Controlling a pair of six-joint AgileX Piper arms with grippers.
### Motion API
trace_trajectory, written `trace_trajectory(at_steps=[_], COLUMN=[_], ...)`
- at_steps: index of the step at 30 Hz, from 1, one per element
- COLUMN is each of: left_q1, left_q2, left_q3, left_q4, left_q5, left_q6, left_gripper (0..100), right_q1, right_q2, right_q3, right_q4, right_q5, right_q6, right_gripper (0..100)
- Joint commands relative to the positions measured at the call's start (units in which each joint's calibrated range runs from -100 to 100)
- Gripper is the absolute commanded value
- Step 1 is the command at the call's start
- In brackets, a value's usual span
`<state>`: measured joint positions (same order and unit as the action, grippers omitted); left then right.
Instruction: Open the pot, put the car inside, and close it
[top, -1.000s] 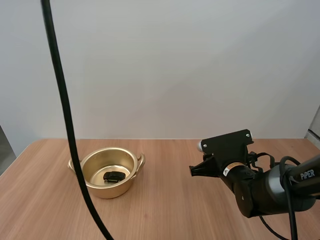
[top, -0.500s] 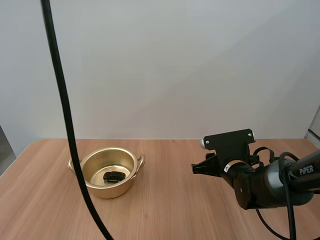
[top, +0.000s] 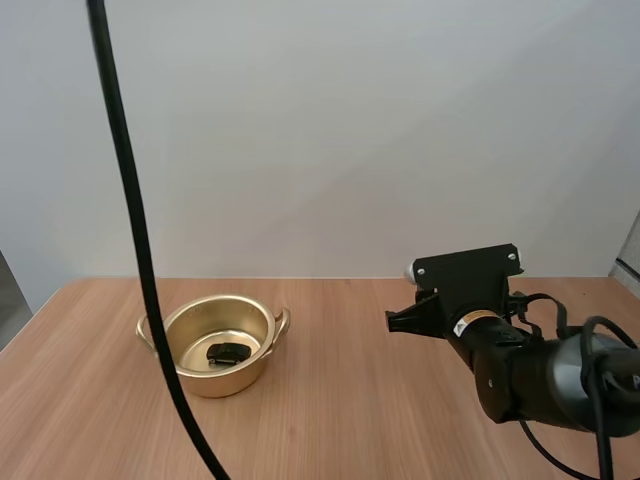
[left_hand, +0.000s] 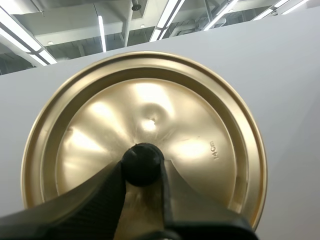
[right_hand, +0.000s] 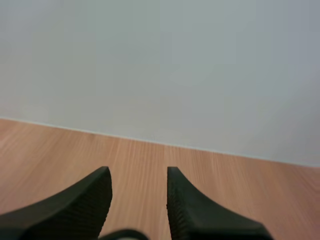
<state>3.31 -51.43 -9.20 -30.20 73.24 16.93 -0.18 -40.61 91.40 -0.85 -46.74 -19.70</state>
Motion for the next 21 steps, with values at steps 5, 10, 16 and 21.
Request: trace_trajectory(at_steps=[5, 10, 16, 21], left_q1=[0.01, 0.01, 0.01, 0.01], left_q2=[-0.3, -1.21, -1.42, -1.42], left_q3=[-0.04, -0.04, -0.04, -0.04], left_q4=[-0.05, -0.13, -0.13, -0.89], left_q5=[-0.11, -0.33, -0.33, -0.33], left_q6=[0.0, 0.0, 0.0, 0.0], left_gripper=[0, 0, 0, 0], right_q1=[0.0, 0.0, 0.0, 0.0], right_q2=[-17.59, -28.62, -39.84, -51.31], right_q3=[0.06, 0.06, 0.06, 0.06], right_q4=[0.07, 0.07, 0.07, 0.07], right_q5=[0.04, 0.04, 0.04, 0.04], right_q6=[-0.05, -0.05, -0.05, -0.05], right_gripper=[60, 60, 60, 60])
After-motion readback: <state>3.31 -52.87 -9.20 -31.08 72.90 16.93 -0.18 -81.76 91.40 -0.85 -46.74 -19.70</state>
